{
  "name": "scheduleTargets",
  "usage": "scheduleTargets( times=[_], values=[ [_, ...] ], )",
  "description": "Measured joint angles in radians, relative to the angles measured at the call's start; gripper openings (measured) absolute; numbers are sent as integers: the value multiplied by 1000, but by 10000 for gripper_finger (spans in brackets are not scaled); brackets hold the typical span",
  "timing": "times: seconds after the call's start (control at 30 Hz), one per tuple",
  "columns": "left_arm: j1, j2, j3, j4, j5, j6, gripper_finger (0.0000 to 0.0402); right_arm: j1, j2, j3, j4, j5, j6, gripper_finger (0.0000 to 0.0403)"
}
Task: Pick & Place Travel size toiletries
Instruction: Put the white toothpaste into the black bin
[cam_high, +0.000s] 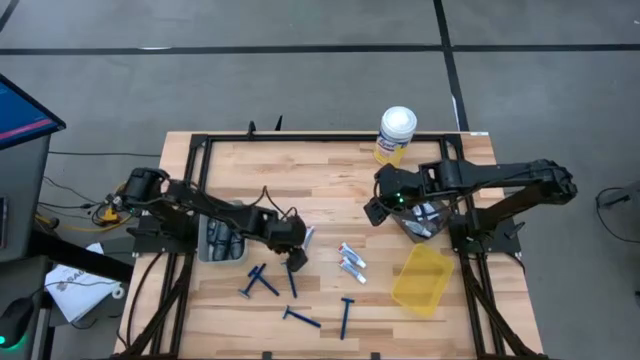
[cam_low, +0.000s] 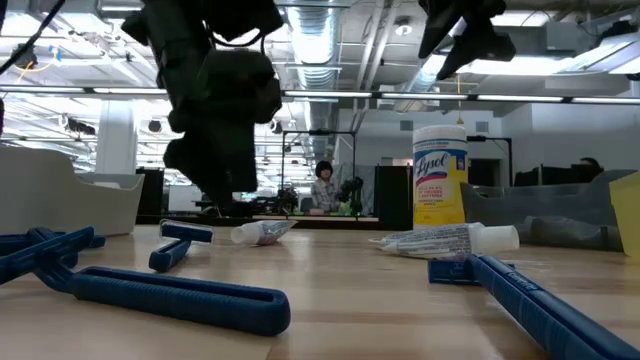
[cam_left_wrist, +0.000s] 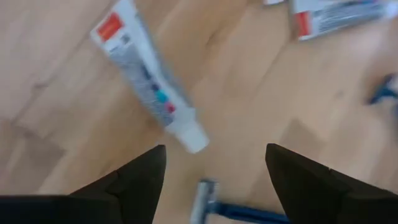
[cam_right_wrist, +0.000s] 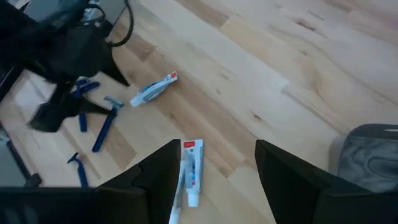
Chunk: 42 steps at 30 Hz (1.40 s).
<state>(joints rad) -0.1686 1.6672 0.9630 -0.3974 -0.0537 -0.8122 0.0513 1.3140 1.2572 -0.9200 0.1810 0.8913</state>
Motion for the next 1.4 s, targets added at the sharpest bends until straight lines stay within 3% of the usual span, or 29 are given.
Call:
scheduleTargets(
  times=[0.17,0.23,0.53,0.97,1.07,1.33,1.4],
  values=[
    [-38,-16,22,-61,-249,-107,273,41,0,0,0,1,-40,198],
    [-34,-19,26,-53,-287,-174,273,53,0,0,-9,0,-57,199],
    [-32,61,25,-48,-208,-319,273,113,0,0,-22,0,-97,191],
    [-45,184,34,-10,-191,-355,265,151,0,0,-22,2,-116,189],
    [-43,182,34,-25,-187,-379,232,151,0,0,-22,2,-117,188],
    [-42,177,30,-53,-186,-378,64,151,0,-1,-22,4,-140,180],
    [-42,173,29,-43,-187,-377,43,151,0,-1,-22,6,-140,179]
  ],
)
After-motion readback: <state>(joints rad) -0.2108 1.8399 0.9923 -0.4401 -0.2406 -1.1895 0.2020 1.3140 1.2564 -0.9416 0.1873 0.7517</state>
